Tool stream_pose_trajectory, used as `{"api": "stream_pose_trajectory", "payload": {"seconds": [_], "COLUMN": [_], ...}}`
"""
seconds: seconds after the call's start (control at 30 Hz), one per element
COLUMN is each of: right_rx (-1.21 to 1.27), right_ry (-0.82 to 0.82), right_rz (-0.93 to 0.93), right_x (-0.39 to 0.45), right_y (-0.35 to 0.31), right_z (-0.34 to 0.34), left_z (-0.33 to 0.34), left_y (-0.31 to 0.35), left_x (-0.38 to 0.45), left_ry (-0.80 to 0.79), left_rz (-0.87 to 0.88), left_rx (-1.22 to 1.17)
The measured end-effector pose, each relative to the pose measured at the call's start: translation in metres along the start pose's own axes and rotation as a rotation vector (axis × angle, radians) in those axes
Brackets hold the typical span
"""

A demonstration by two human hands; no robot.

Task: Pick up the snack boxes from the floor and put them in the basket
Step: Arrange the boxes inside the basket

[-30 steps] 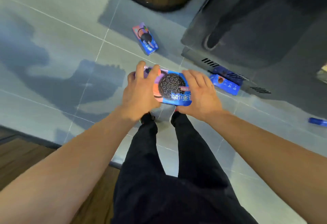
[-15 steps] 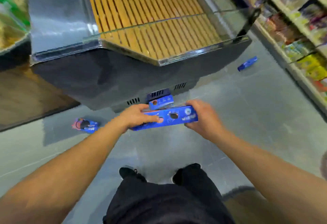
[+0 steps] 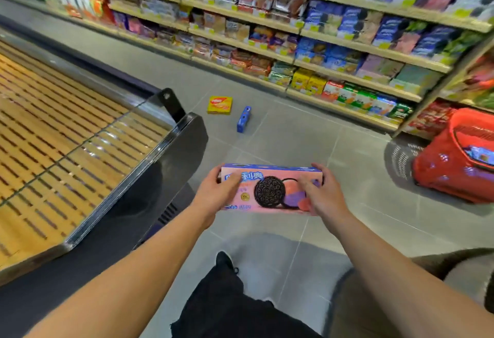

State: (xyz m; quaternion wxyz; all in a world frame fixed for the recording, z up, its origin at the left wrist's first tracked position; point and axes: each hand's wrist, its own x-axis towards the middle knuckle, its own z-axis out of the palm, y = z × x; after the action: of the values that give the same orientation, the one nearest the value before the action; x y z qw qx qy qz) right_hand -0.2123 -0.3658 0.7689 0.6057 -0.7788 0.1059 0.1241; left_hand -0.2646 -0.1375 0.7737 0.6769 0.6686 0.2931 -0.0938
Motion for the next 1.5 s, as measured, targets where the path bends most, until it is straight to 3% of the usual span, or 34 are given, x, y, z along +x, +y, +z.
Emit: {"api": "stream_pose_trajectory", "payload": {"seconds": [0.2, 0.37, 0.63, 0.93, 1.3, 1.5], "right_rx": [0.084, 0.275, 0.417, 0.573, 0.515, 0.523], "right_ry": [0.212, 0.394, 0.789, 0.882, 0.882, 0.955], "right_rz": [0.045, 0.186, 0.212, 0.246, 0.273, 0.359], "right_x": [0.091, 0.158, 0.211, 0.301, 0.404, 0.467], "right_y": [-0.011, -0.03, -0.047, -0.009, 0.003, 0.029], "right_z": [-0.069, -0.108, -0.186, -0.324, -0.517, -0.584], "left_z": [0.103, 0.173, 0.315, 0.498, 0.71, 0.834], "left_y": [0.072, 0.131, 0.204, 0.238, 0.276, 0.288], "left_x": [0.107, 0.194, 0.258, 0.326, 0.366, 0.426], "left_ry": [-0.238, -0.369, -0.683, -0.802, -0.821, -0.936], "left_rz": [0.055, 0.088, 0.111, 0.053, -0.009, 0.048], "left_rx": [0.124, 0.215, 0.331, 0.534, 0.582, 0.696]}}
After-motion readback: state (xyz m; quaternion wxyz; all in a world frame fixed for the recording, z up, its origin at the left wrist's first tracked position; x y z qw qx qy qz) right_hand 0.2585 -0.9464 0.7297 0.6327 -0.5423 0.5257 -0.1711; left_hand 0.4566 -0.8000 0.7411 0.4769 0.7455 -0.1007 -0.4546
